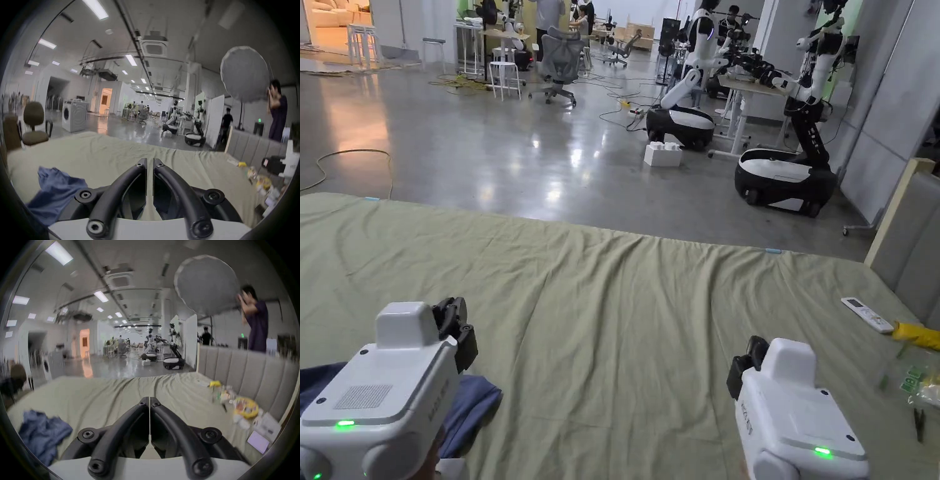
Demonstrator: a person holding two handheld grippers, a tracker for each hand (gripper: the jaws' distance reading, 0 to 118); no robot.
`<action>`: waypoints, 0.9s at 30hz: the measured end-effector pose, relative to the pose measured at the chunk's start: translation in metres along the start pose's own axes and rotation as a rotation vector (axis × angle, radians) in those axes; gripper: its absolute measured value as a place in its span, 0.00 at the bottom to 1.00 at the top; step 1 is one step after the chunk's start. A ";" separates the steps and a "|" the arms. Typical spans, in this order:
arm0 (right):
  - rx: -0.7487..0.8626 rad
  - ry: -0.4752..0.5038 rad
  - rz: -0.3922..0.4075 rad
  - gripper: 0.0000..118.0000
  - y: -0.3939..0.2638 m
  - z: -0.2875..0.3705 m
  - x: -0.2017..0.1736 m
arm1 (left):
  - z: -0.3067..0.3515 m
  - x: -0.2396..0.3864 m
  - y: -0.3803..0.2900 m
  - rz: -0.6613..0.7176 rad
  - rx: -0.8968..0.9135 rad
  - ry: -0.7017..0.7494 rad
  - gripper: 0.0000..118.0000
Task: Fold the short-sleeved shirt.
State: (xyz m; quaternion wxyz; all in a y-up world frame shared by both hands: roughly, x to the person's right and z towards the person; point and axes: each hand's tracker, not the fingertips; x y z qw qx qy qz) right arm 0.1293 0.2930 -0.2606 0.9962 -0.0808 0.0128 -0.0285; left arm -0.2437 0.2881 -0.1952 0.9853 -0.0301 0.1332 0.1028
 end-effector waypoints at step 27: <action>-0.036 0.105 0.142 0.01 -0.022 0.004 -0.046 | 0.012 -0.164 -0.027 -0.140 -0.558 0.084 0.06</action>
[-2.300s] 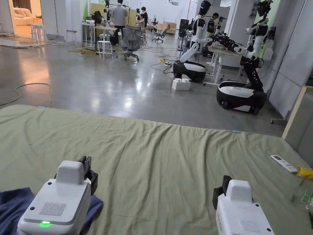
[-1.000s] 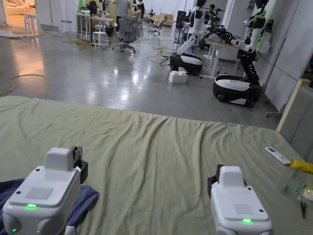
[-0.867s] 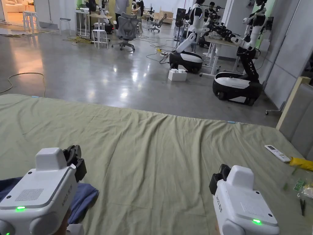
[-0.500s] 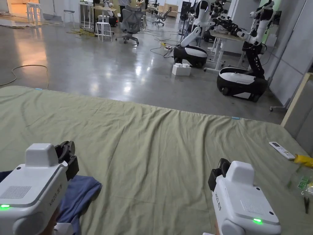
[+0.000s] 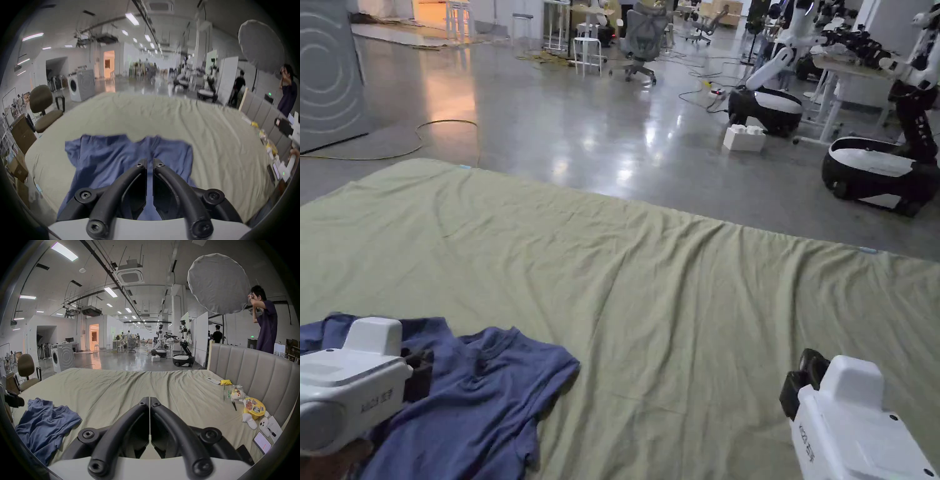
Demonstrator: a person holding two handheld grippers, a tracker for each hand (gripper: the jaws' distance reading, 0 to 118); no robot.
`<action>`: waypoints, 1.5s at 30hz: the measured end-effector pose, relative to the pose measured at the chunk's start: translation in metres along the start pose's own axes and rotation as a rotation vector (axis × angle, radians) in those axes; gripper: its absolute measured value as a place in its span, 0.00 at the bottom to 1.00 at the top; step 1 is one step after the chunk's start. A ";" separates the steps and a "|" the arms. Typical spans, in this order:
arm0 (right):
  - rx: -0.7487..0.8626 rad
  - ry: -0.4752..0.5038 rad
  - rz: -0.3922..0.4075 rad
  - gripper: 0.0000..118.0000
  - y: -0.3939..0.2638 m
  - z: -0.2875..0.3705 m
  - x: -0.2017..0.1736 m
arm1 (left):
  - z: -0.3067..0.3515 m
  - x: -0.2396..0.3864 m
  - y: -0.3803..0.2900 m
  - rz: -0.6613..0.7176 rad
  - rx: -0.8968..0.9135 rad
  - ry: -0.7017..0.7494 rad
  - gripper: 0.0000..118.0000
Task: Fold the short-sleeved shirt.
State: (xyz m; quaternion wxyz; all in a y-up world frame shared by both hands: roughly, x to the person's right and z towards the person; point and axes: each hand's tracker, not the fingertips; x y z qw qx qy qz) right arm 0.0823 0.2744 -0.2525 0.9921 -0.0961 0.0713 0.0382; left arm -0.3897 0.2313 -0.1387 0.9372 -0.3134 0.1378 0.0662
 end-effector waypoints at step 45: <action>-0.019 -0.001 0.048 0.01 -0.011 0.000 0.000 | -0.002 0.002 0.035 0.013 0.171 0.054 0.03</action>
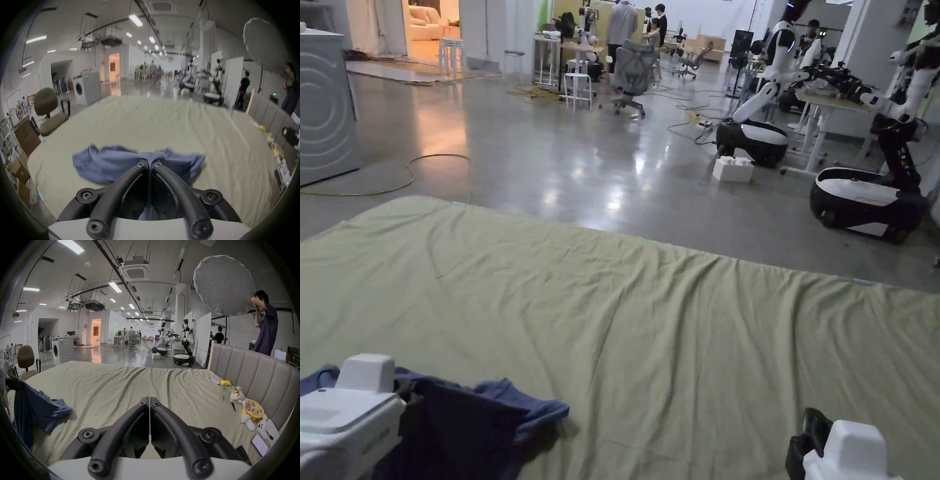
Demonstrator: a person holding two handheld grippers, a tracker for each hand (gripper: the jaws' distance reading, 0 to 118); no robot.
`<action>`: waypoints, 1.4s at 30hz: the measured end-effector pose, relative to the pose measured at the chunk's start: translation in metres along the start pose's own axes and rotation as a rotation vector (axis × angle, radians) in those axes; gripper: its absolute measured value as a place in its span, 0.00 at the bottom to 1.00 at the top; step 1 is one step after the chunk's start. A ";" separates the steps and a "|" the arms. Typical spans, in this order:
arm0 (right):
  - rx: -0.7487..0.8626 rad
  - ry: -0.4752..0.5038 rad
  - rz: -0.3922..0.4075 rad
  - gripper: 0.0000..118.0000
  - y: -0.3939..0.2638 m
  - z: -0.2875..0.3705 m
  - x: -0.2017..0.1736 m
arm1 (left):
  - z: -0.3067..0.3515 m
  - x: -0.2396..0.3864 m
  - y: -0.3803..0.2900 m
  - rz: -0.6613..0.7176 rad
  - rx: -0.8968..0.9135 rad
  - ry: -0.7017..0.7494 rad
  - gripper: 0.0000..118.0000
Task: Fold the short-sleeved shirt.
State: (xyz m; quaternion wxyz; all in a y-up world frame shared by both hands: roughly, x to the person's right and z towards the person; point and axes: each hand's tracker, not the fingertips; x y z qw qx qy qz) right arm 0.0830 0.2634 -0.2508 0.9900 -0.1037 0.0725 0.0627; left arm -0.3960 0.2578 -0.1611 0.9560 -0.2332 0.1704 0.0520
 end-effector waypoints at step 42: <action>-0.011 -0.180 -0.050 0.01 -0.023 0.049 0.120 | 0.028 0.411 -0.051 -0.147 -0.150 -0.662 0.42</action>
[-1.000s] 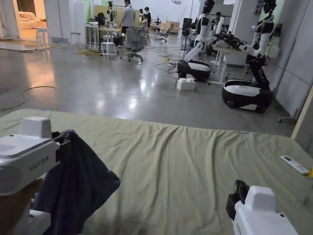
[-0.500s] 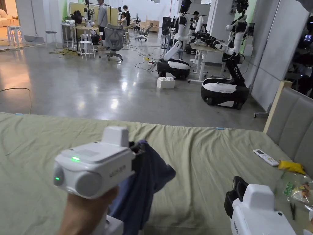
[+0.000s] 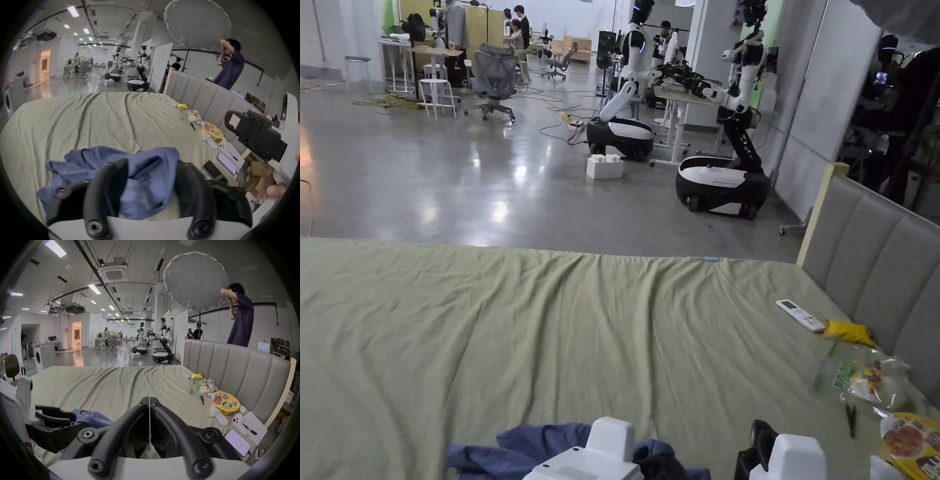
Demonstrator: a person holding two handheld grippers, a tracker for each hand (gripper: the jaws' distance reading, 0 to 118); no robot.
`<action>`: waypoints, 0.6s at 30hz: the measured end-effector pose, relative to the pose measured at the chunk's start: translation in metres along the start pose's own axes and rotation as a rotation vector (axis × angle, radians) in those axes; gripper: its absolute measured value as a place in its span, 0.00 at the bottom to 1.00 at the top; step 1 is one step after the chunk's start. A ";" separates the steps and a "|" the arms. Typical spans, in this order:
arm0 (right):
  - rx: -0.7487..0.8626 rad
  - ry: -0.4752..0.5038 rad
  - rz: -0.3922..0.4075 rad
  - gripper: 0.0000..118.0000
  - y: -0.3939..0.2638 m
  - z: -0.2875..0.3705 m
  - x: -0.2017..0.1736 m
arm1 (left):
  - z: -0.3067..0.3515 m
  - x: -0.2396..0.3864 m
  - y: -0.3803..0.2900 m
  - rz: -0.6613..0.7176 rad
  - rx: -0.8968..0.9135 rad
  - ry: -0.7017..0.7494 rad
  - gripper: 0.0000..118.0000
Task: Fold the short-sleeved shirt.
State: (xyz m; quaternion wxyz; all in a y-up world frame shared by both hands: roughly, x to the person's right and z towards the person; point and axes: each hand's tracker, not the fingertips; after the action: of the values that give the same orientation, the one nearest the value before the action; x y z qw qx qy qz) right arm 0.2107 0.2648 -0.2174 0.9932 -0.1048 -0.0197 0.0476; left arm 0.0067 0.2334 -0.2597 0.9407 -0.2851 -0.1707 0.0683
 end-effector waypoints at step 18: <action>0.053 0.073 0.004 0.01 0.041 -0.012 -0.036 | 0.134 -0.109 0.045 -0.082 0.388 0.372 0.15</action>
State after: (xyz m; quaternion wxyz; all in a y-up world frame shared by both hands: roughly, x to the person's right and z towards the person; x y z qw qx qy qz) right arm 0.1722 0.2988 -0.2393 0.9955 -0.0804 0.0180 0.0463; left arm -0.1449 0.3147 -0.2116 0.9949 -0.1001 0.0098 0.0078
